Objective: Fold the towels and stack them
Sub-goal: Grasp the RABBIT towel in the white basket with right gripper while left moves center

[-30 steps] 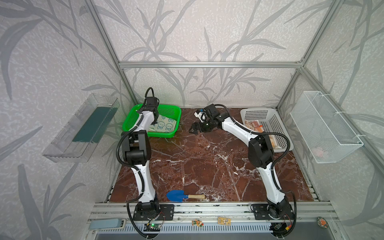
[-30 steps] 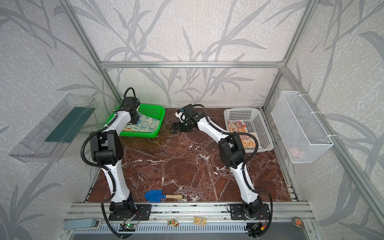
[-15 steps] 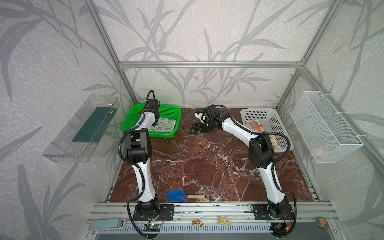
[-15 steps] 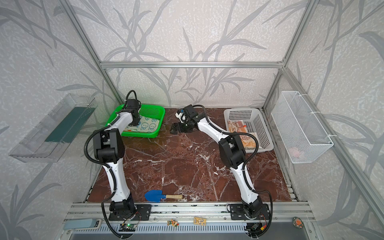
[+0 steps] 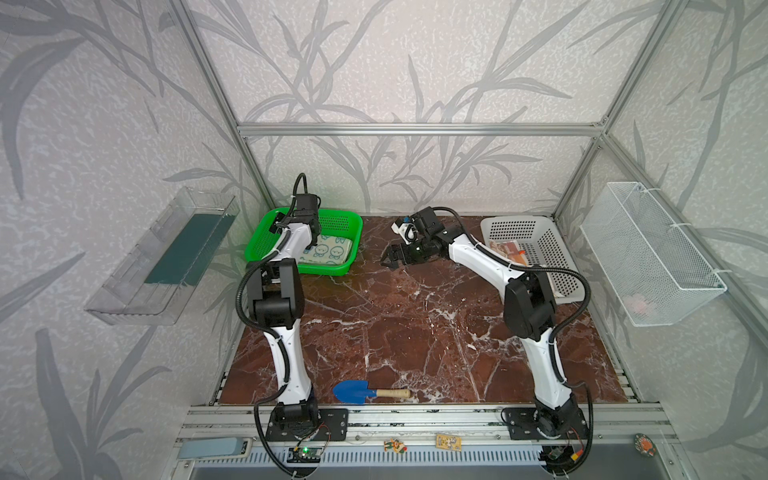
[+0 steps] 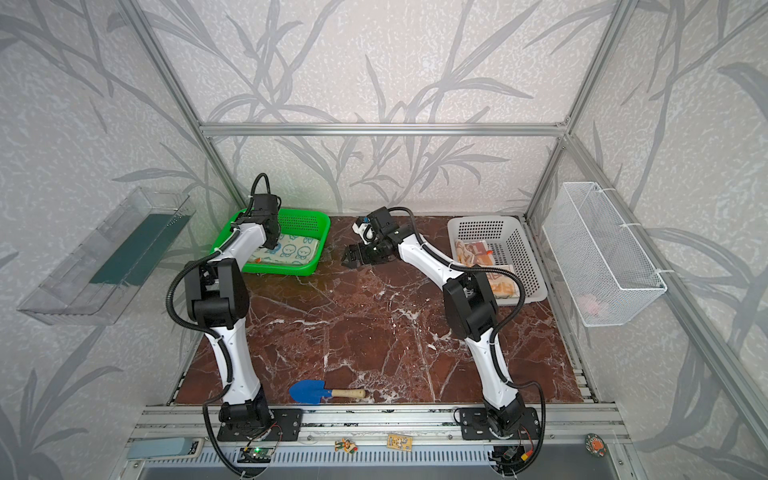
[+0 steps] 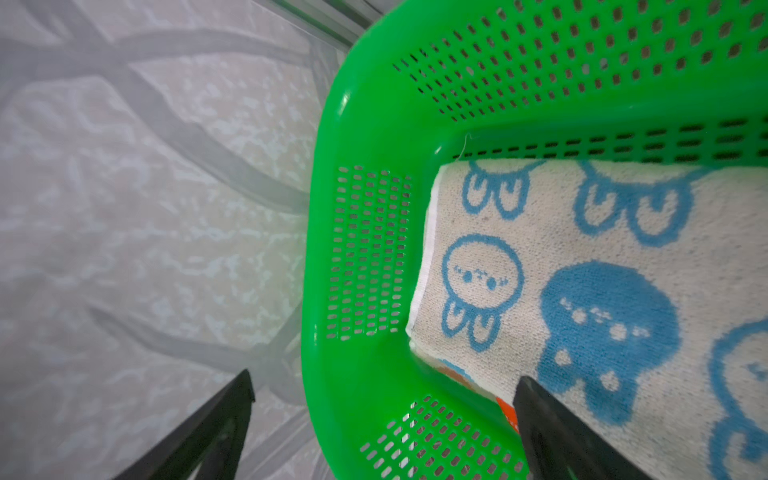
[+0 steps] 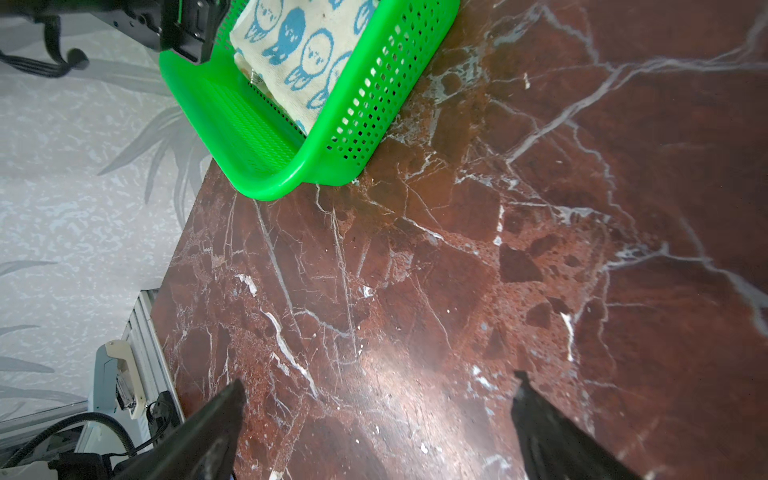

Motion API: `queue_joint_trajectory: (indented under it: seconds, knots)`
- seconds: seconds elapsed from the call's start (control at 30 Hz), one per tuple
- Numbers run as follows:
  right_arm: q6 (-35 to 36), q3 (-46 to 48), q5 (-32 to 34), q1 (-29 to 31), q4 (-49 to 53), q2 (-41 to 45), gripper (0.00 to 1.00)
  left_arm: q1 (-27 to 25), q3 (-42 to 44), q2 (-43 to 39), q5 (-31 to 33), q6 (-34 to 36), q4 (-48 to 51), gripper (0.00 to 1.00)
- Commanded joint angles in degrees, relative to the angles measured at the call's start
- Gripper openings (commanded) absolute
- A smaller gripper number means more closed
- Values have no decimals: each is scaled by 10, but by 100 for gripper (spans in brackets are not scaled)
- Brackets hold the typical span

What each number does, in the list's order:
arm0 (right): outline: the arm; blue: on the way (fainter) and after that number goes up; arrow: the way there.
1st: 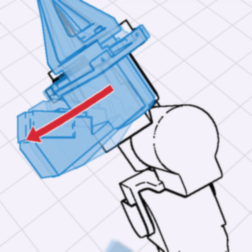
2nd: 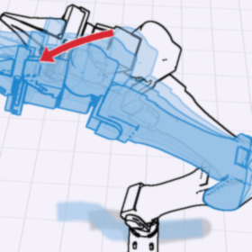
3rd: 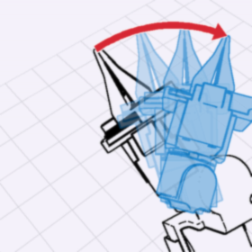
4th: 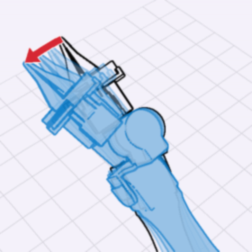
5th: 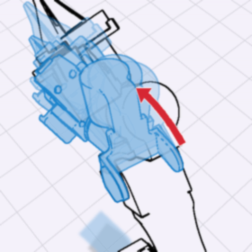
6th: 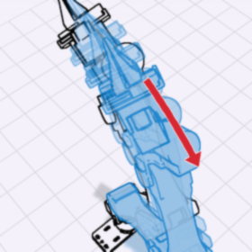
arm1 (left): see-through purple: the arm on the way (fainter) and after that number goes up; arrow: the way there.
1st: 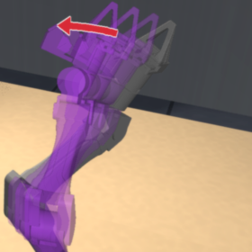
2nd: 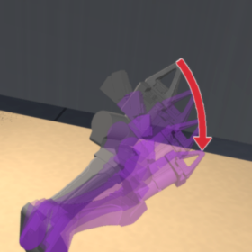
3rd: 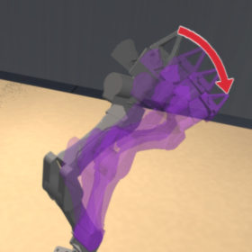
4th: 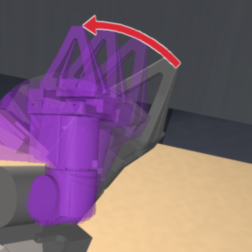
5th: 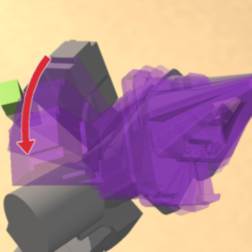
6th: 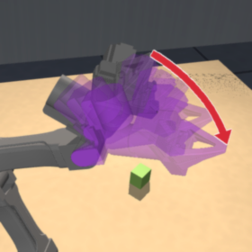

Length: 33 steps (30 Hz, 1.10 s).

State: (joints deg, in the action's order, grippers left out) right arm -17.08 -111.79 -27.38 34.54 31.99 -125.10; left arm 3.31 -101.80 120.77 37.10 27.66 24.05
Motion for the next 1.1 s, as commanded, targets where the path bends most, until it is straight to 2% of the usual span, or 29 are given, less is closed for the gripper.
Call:
queue_joint_trajectory:
  seconds: [0.0, 0.17, 0.3, 0.43, 0.63, 0.73, 0.93, 1.07]
  knots:
    - [29, 18, 52, -18, 34, 83, 99, -38, 21, -81, 9, -8, -37, 99]
    - [40, 75, 124, -61, 64, 172, 99, -118, 106, -160, 20, 38, -157, 99]
    - [40, 144, 167, -126, 67, 251, 99, -182, 150, -217, -22, 41, -205, 99]
    - [15, 211, 219, -206, 79, 312, 99, -264, 150, -238, -55, 41, -205, 99]
    - [-44, 310, 283, -302, 66, 355, 99, -385, 167, -220, -126, 29, -279, 99]
    - [-70, 350, 286, -336, 46, 358, 99, -437, 145, -185, -127, 31, -284, 99]
    - [-86, 344, 353, -339, 81, 295, 100, -519, 116, -113, -113, 47, -297, 99]
    - [-81, 344, 336, -339, 73, 249, 98, -548, 112, -90, -110, 45, -301, 99]
